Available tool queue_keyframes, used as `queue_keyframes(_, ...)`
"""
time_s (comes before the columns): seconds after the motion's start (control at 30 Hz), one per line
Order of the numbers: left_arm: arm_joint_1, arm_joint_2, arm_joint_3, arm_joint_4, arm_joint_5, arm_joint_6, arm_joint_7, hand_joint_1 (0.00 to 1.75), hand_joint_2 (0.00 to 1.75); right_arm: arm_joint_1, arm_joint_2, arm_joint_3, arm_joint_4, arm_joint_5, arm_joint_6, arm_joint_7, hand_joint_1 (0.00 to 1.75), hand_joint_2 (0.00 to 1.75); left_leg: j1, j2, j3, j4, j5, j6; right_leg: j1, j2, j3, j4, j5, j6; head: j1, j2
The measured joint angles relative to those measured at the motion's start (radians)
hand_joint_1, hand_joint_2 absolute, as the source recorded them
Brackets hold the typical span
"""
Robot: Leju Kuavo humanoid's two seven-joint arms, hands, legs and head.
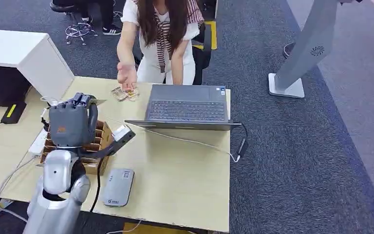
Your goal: Pass the card to the sensor for recognition and then transmit it.
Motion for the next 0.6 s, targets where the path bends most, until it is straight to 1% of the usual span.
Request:
queue_keyframes(0.1,-0.077,0.016,0.044,0.081,-0.001,-0.003,-0.001,1.75,1.75,-0.002,0.000,0.005,0.000,0.011,0.001,0.000,0.00,1.75,0.000,0.001,0.000,0.000,0.000,0.000,0.000,0.001,0.000,0.000,0.001,-0.001,-0.001,0.000)
queue_keyframes(0.2,-0.128,0.031,0.072,0.156,-0.006,-0.007,-0.001,1.75,1.75,-0.003,0.000,0.008,0.000,0.014,0.002,0.000,0.00,1.75,0.000,0.001,0.000,0.000,0.000,0.000,0.000,0.001,0.000,0.000,0.001,-0.001,-0.001,0.000)
queue_keyframes(0.47,-0.179,0.046,0.096,0.262,-0.011,-0.015,0.012,1.75,1.75,-0.006,0.000,0.012,0.002,0.016,0.003,0.000,0.00,1.75,0.000,0.001,0.000,0.000,0.000,0.000,0.000,0.001,-0.001,0.000,0.000,-0.001,-0.001,0.000)
queue_keyframes(0.6,-0.188,0.052,0.099,0.293,-0.013,-0.014,0.017,1.75,1.75,-0.006,0.000,0.014,0.002,0.016,0.003,0.000,0.00,1.75,0.000,0.001,0.000,0.000,0.000,0.000,0.000,0.001,-0.001,0.000,0.000,-0.001,-0.001,0.000)
